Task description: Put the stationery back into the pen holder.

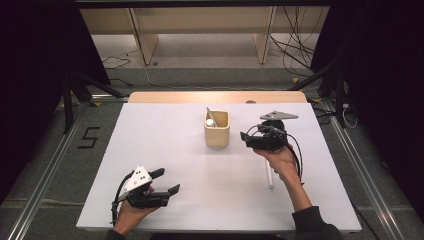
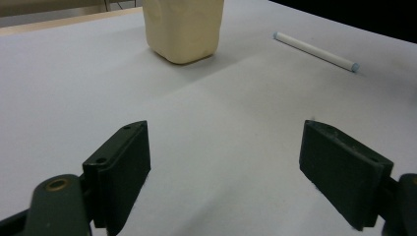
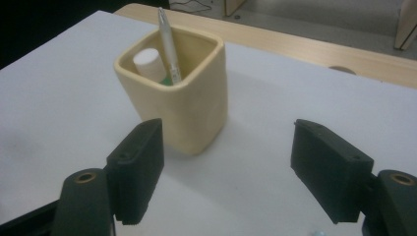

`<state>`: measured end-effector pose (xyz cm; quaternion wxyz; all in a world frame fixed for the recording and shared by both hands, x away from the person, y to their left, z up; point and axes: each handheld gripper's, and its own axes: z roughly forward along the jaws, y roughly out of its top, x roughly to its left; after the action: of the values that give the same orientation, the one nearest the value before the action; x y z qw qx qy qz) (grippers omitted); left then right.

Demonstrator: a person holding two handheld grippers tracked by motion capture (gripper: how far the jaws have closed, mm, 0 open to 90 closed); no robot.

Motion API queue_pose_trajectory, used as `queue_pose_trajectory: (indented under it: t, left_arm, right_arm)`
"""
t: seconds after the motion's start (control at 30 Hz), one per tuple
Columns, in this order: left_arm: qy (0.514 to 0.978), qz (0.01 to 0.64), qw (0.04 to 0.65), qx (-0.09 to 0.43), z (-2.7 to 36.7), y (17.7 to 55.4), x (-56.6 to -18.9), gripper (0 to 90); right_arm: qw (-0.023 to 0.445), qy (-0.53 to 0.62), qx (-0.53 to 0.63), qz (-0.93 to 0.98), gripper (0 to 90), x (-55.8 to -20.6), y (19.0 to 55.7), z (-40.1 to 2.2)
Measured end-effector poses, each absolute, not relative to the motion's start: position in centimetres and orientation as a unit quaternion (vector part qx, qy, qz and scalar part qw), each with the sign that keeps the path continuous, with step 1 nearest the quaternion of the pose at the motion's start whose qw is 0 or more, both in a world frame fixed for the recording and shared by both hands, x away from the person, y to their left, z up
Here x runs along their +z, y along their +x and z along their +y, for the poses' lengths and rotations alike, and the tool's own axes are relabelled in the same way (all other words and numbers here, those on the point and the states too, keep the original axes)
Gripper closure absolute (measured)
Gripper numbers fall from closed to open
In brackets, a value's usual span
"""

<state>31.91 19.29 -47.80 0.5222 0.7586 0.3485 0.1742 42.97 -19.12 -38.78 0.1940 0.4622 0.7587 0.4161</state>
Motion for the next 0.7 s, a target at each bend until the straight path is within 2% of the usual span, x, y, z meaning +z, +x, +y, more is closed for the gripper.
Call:
queue_pose_trajectory:
  t: [0.7]
  left_arm:
    - [0.759,0.35,0.521,0.174,19.4,31.9,-47.8,19.0]
  right_arm:
    - [0.185,0.479,0.403,0.758,28.0,-41.8,40.3,-21.0]
